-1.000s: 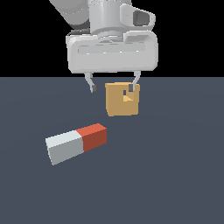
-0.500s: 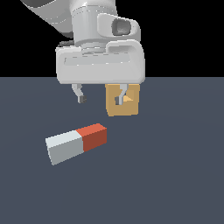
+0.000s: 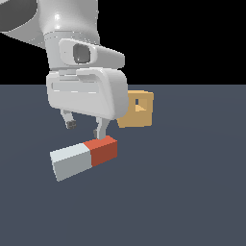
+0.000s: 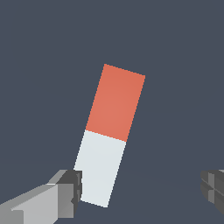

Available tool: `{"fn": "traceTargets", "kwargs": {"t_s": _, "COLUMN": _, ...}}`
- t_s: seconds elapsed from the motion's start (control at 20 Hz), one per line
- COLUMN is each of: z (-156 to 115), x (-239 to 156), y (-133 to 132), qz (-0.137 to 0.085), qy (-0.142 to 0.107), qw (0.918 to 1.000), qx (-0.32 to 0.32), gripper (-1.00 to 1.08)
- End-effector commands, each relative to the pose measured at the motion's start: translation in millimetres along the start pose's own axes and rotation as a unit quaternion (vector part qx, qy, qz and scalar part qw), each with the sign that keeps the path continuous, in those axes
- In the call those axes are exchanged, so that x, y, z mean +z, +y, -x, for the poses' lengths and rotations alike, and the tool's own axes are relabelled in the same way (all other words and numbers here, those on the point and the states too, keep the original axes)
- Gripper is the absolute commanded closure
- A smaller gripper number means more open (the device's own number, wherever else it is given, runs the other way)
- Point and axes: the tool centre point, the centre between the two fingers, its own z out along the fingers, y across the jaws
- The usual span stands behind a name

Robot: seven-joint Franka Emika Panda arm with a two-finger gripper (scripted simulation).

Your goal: Insert the peg into the horizontal hole in a box.

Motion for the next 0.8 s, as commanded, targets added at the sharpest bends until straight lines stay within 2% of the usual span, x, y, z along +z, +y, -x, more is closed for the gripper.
{"fn": "traceTargets", "kwargs": {"t_s": 0.0, "z": 9, "x": 8, "y": -9, "qz": -0.001, "qy": 0.000, "qw": 0.9993, "qx": 0.038, "gripper": -0.92}}
{"fn": "traceTargets", "kwargs": {"t_s": 0.35, "z": 24, "x": 24, "y": -30, "qz": -0.004, "qy": -0.001, "qw": 0.9940, "qx": 0.109, "gripper": -0.92}}
{"fn": "traceTargets", "kwargs": {"t_s": 0.75, "z": 29, "x": 32, "y": -40, "qz": -0.006, "qy": -0.001, "qw": 0.9899, "qx": 0.142, "gripper": -0.92}}
